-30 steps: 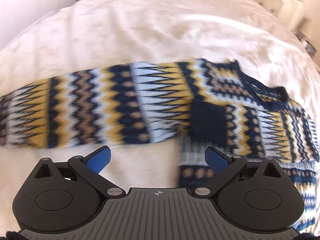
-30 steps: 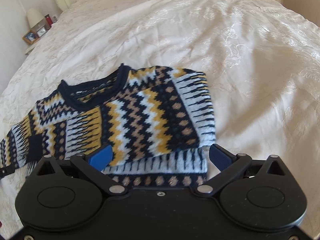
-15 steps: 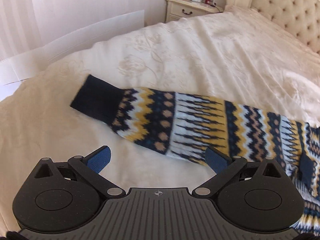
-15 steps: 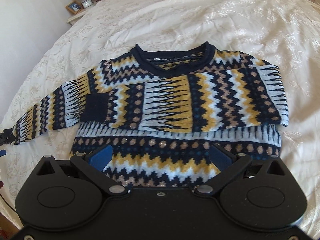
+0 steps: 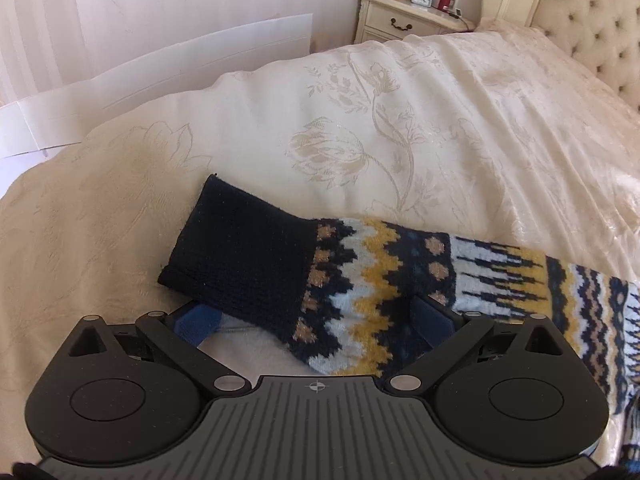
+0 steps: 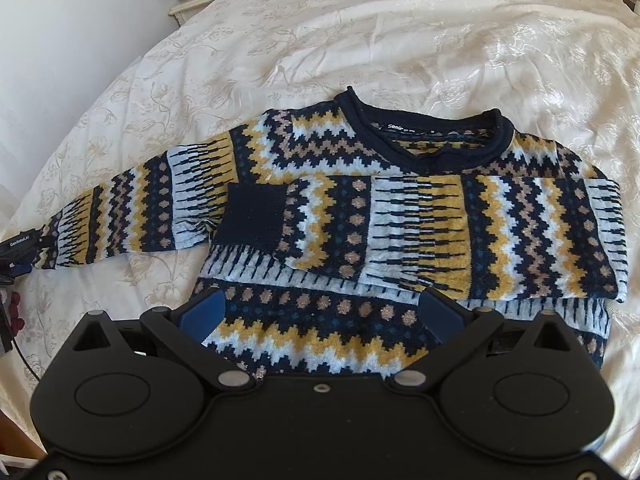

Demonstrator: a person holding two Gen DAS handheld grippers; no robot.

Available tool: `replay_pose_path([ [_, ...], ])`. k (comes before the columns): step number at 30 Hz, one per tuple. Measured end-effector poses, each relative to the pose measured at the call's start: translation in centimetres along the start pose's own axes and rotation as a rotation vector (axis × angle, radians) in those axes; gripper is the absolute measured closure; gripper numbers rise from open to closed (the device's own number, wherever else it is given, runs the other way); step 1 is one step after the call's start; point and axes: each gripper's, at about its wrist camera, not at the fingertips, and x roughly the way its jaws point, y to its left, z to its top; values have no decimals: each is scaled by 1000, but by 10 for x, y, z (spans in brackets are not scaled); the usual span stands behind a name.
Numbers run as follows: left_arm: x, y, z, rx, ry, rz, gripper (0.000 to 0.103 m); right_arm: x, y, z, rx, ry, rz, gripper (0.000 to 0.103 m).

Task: Fold small clothes
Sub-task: 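Grasp the other sleeve cuff with the left gripper and lift it, then fold the held sleeve across the body and open the left gripper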

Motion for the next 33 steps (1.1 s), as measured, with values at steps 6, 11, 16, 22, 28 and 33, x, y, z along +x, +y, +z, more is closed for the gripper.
replay_pose_path([
  [6,6,7,13,-74,-13,-6,62,4,5,2,-7,10,5,1],
  [11,-7,9,15,-107,-3,-68,95,2,3,-2,-17,12,25,1],
  [16,-57,-18,20,-72,-72,-107,96,-4,-8,-12,-23,9,54,1],
  [22,-134,-103,23,103,-169,-245,96,-13,-32,-27,-21,4,87,1],
  [28,-180,-209,5,229,-206,-418,96,-29,-65,-41,3,-10,115,1],
  [33,-182,-297,-30,317,-194,-516,97,-46,-104,-55,46,-37,112,1],
])
